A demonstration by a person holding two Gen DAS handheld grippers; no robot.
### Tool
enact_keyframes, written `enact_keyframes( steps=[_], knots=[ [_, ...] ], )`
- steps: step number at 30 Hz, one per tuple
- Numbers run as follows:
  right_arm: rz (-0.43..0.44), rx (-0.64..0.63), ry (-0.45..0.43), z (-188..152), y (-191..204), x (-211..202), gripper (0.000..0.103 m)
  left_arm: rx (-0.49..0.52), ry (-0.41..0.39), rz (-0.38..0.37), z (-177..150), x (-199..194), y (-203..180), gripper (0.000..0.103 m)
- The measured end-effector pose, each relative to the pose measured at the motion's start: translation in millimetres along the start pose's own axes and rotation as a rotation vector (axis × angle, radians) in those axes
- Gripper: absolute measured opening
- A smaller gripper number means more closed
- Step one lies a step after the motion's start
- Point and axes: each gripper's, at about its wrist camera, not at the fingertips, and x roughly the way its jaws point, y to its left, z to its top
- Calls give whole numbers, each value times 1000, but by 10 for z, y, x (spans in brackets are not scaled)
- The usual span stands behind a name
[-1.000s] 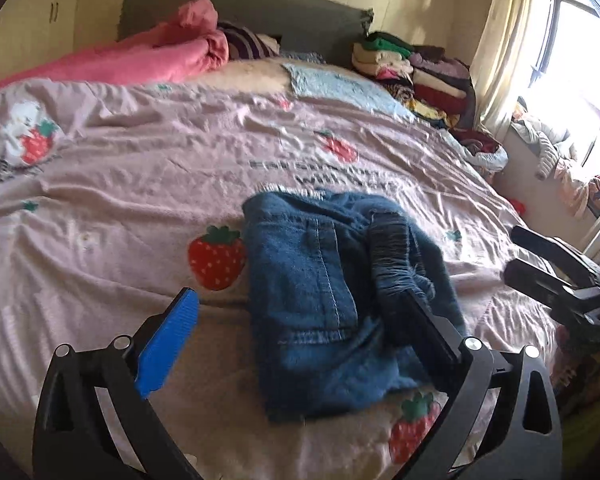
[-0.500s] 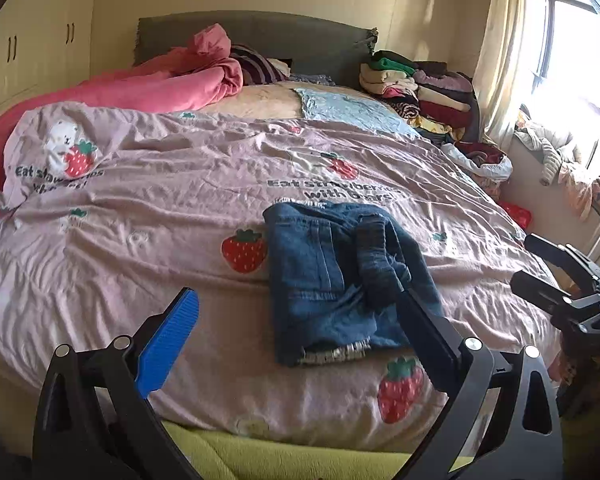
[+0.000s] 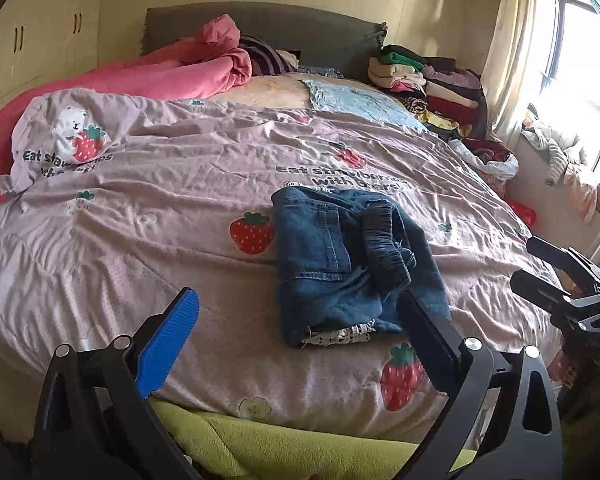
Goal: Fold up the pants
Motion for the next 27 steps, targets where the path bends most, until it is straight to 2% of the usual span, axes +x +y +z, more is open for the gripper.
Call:
enact_keyframes(
  steps=[11,27],
  knots=[
    [-3,1,12,-8,-8,8,94,4,32,43,-30,56,-18,99],
    [-16,2,19,-42,-5,36,94,-4,38,45,-42,48,-22,99]
  ],
)
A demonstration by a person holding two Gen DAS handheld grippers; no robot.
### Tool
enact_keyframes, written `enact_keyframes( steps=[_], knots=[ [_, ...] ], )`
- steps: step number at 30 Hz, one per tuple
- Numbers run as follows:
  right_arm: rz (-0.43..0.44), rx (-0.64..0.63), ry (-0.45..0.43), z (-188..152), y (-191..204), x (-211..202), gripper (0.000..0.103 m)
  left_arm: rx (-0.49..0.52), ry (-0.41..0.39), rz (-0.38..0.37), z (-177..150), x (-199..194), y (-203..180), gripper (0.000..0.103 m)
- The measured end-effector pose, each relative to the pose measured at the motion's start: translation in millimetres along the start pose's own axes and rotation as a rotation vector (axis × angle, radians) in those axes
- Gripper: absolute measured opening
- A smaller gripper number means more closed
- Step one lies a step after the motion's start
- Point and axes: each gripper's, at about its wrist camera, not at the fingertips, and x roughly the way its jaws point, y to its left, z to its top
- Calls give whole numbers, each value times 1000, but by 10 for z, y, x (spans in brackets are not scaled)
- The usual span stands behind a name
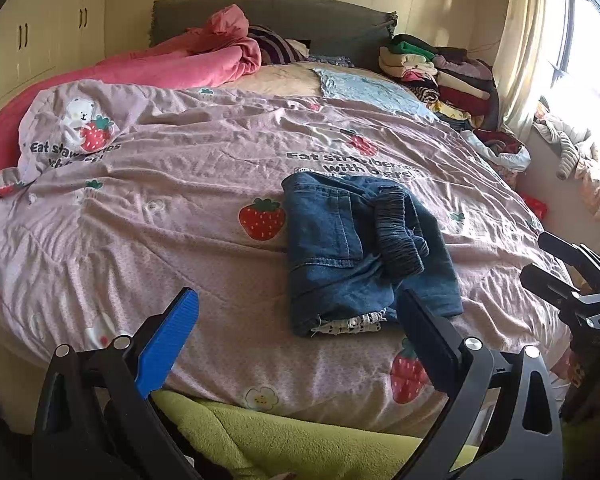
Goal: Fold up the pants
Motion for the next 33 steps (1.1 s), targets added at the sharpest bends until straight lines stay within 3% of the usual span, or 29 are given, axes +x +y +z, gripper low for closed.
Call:
enact_keyframes(
  steps=[21,33],
  knots=[
    [-15,3,10,-18,-41,9,94,5,12,-13,-17,18,-30,99],
    [-40,8,20,-9,-104,15,94,10,35,19,-22,84,17,99]
  ],
)
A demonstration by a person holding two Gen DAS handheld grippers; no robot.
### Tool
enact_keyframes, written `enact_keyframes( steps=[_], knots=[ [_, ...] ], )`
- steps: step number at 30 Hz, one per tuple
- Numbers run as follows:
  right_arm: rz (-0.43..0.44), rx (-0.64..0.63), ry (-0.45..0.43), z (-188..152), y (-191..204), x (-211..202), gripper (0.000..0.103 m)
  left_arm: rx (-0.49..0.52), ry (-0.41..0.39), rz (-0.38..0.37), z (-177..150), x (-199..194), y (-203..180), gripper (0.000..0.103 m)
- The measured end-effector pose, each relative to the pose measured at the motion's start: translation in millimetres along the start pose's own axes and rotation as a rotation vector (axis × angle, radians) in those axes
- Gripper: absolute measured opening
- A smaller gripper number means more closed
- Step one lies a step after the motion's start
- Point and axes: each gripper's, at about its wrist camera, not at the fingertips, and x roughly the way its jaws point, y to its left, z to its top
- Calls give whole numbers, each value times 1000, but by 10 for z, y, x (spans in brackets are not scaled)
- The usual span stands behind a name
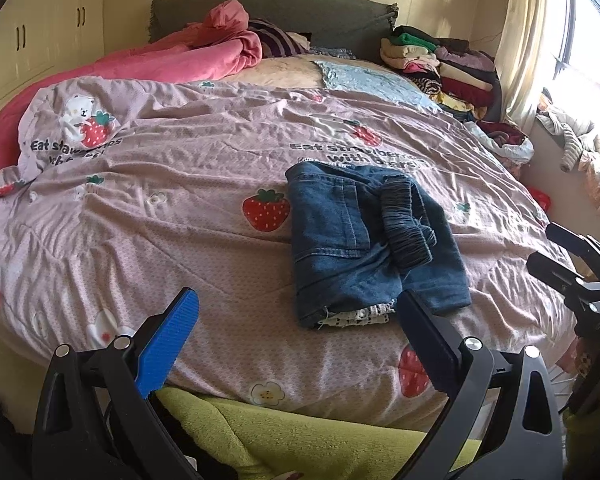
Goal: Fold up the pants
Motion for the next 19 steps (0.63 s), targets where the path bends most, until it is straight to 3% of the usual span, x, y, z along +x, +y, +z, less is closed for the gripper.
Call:
enact_keyframes(
  steps=[7,11,16,19],
  knots=[
    [-59,36,31,-65,-183,100,94,-8,52,92,-34,188,132,99],
    [-121,90,55,-125,-514,214,94,-77,59,82,11,314,451,99],
    [-275,209,54,-101,-1376,357,94,-178,93,232,408,839,1219,99],
    [-397,304,81,-67,-2211,552,94,-222,116,313,749,1320,1781,99]
  ],
)
